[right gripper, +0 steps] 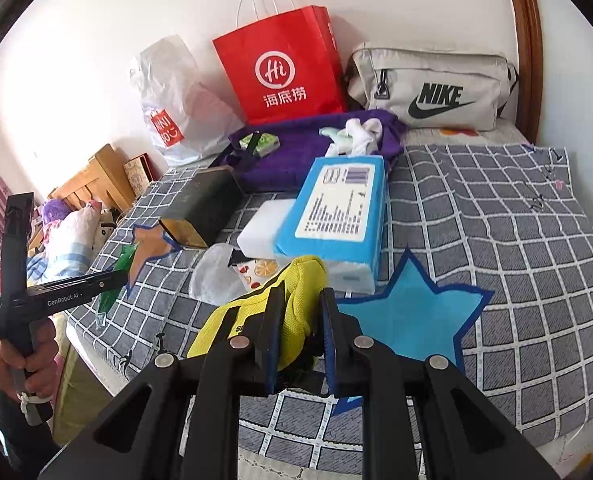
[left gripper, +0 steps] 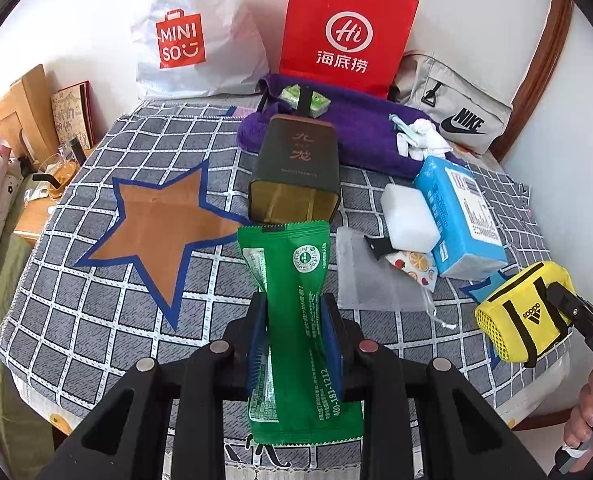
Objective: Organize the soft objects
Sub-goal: 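Carry the green packet with the left gripper onto the purple towel while the right places the yellow pouch there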
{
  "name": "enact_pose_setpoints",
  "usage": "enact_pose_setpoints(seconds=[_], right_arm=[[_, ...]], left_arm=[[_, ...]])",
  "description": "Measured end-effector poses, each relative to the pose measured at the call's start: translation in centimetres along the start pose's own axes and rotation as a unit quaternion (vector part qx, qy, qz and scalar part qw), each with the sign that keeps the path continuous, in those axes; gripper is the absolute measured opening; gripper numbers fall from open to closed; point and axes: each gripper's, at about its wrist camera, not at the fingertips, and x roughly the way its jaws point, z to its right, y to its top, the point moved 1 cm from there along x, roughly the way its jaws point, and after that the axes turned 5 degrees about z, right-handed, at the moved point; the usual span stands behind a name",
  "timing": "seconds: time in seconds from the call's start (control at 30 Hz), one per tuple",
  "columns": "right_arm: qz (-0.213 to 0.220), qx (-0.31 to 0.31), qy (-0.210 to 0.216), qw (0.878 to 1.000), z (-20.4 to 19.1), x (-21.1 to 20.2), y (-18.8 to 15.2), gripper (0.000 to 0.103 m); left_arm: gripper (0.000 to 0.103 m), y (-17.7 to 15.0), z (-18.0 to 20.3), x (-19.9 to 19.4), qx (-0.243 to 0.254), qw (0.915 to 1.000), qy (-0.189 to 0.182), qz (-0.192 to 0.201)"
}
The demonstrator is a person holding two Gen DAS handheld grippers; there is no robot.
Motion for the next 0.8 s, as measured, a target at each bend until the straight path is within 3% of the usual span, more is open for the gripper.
enact_pose_setpoints(seconds=[0.47, 0.8], right_arm=[[0.034, -0.028, -0.001, 0.999, -0.8, -1.3, 4.3, 0.018], [0.030, -0.047, -0.004, 0.998, -1.0, 0.3, 6.9, 0.018]], left_arm=[[0.026, 3.4, 0.6, -0.8, -0.004, 0.9998, -0.005, 0.018], [0.026, 6.1, 1.6, -0.6, 0.012, 0.9995, 0.004, 0.030]])
